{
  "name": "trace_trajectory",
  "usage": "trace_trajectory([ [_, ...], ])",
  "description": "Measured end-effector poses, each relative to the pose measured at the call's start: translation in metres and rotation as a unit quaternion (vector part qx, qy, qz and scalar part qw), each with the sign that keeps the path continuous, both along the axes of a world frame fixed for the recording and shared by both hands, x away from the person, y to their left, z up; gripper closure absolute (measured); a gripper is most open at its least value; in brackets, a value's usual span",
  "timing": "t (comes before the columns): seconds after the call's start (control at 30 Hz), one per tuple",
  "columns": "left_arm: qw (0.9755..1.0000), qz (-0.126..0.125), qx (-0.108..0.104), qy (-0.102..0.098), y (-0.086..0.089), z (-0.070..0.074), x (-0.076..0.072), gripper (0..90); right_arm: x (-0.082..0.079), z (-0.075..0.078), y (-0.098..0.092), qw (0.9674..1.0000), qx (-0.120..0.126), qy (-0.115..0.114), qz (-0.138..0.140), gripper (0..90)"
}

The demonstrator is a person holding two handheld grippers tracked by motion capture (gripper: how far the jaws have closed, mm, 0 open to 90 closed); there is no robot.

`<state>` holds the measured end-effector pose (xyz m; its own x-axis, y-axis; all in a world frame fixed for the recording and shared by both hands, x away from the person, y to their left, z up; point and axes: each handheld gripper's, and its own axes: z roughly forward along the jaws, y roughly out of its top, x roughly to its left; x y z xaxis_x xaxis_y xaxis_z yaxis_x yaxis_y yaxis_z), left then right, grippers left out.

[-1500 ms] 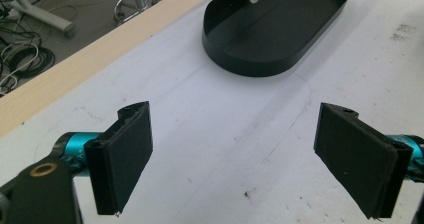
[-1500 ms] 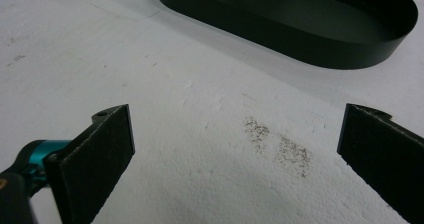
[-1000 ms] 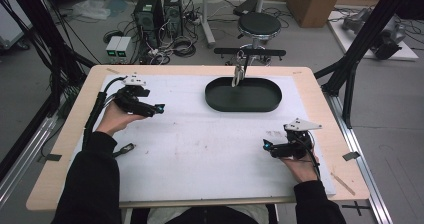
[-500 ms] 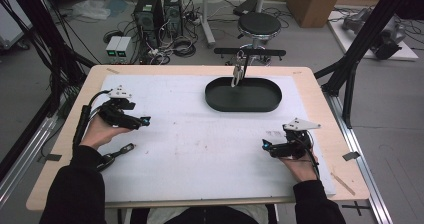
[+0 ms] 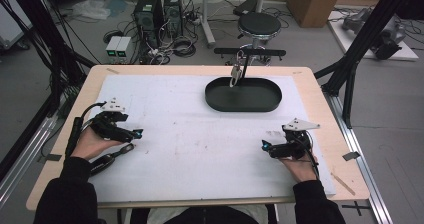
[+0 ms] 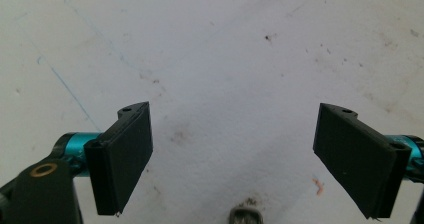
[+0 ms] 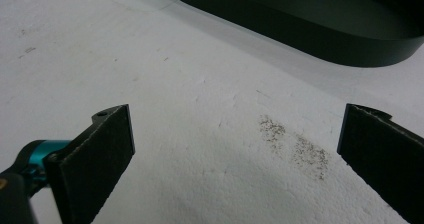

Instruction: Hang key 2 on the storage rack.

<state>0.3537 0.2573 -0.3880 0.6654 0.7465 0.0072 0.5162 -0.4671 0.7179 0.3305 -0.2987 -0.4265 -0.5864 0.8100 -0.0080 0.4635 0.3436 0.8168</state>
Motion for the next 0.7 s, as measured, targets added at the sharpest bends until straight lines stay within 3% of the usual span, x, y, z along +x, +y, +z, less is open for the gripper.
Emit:
trace_trajectory([
  [0.4,0.9990,-0.003,0.021,0.039,0.013,-0.020,-0.020,16.9,-0.001,0.000,0.000,1.0000,-0.002,0.002,0.001,0.8],
  [0.7,0.9982,-0.005,0.025,0.055,0.023,-0.024,-0.032,17.3,-0.004,-0.002,0.003,0.9997,-0.008,0.020,0.014,0.8],
])
